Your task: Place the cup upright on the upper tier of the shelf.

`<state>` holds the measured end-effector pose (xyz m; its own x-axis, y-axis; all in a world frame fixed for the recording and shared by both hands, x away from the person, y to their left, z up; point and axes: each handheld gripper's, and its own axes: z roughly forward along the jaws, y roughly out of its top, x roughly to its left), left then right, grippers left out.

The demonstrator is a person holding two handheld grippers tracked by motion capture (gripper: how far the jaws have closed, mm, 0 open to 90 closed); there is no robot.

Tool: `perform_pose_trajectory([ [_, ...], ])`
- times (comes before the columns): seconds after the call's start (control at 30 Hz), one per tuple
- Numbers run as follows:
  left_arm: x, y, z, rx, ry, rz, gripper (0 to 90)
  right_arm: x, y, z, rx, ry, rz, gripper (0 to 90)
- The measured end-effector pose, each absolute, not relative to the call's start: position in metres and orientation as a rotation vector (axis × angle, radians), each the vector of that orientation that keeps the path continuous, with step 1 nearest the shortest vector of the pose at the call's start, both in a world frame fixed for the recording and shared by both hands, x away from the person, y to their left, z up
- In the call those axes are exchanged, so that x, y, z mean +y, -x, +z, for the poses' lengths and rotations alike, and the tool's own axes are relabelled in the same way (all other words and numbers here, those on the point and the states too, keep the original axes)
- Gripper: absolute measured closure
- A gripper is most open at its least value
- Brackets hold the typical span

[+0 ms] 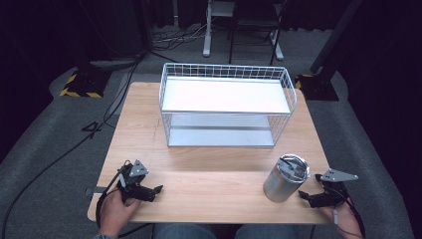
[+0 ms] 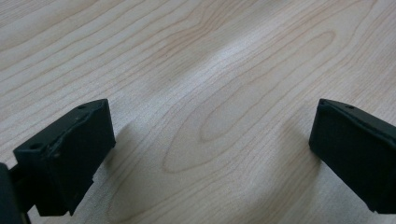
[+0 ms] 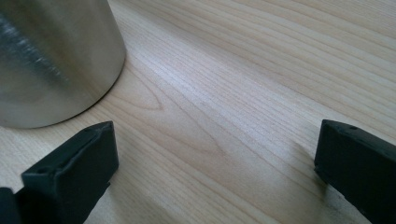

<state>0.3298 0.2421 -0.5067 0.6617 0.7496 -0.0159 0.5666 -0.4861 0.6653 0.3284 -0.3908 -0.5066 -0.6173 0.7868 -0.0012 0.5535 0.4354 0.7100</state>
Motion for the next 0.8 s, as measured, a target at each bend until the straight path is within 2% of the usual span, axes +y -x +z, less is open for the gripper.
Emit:
perform_pose_trajectory([
  [0.63, 0.242, -0.330, -0.507, 1.014, -2.227, 0.364, 0.6, -0.394, -0.330, -0.505, 2.368, -1.166, 1.002, 0.0],
  [0.8, 0.242, -0.330, -0.507, 1.014, -2.226, 0.364, 0.6, -0.395, -0.325, -0.493, 2.344, -1.142, 1.043, 0.0],
])
